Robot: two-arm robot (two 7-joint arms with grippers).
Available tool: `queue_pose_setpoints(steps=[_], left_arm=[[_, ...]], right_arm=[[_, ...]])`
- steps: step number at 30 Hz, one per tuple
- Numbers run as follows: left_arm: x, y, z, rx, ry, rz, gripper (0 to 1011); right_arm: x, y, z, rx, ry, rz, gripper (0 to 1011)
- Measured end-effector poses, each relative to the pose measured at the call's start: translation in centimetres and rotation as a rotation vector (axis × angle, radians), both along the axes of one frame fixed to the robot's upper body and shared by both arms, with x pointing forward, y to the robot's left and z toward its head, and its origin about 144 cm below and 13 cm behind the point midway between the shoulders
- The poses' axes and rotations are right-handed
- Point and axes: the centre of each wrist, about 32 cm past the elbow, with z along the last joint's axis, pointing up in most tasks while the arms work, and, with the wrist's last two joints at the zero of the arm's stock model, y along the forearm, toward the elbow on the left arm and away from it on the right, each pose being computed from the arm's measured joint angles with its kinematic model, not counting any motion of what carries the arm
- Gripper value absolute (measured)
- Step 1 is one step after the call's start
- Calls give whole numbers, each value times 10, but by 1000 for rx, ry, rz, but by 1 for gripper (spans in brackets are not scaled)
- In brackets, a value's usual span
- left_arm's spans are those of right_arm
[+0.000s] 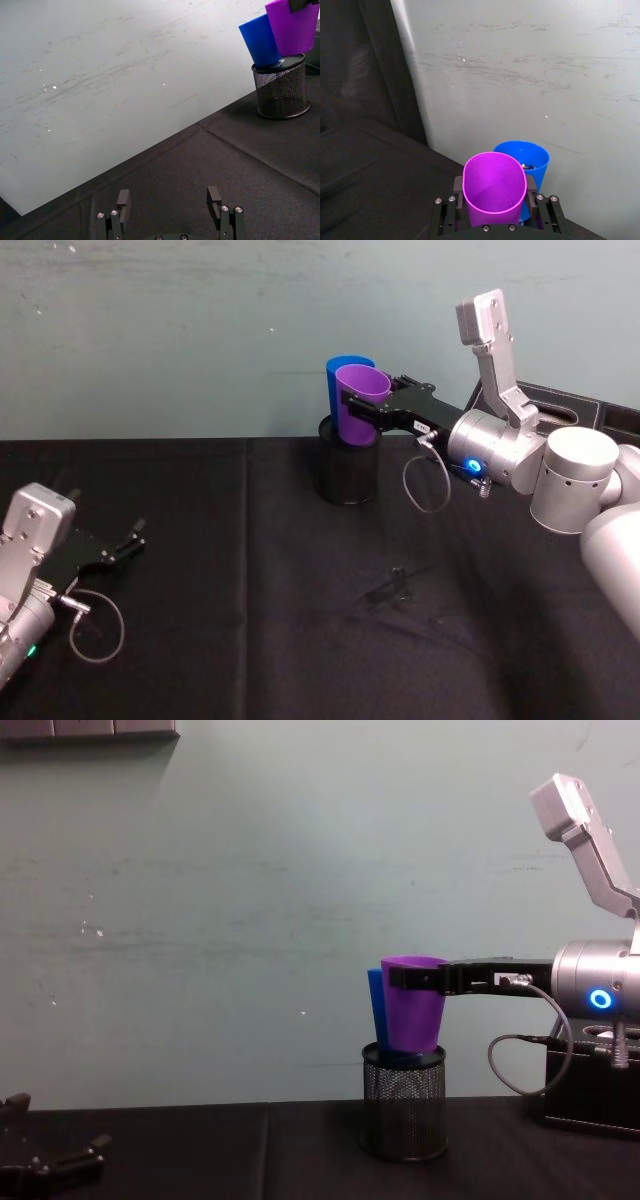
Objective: Pick up one cup with a gripper and tap it against the other cup.
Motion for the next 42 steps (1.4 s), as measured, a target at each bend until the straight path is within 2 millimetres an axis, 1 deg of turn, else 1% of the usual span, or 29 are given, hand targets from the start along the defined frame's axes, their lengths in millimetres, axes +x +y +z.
queue_pose_setpoints(steps=[42], left_arm=[[0, 0, 0, 0, 0, 0, 1000]], right_arm=[[0, 0, 0, 0, 0, 0, 707]])
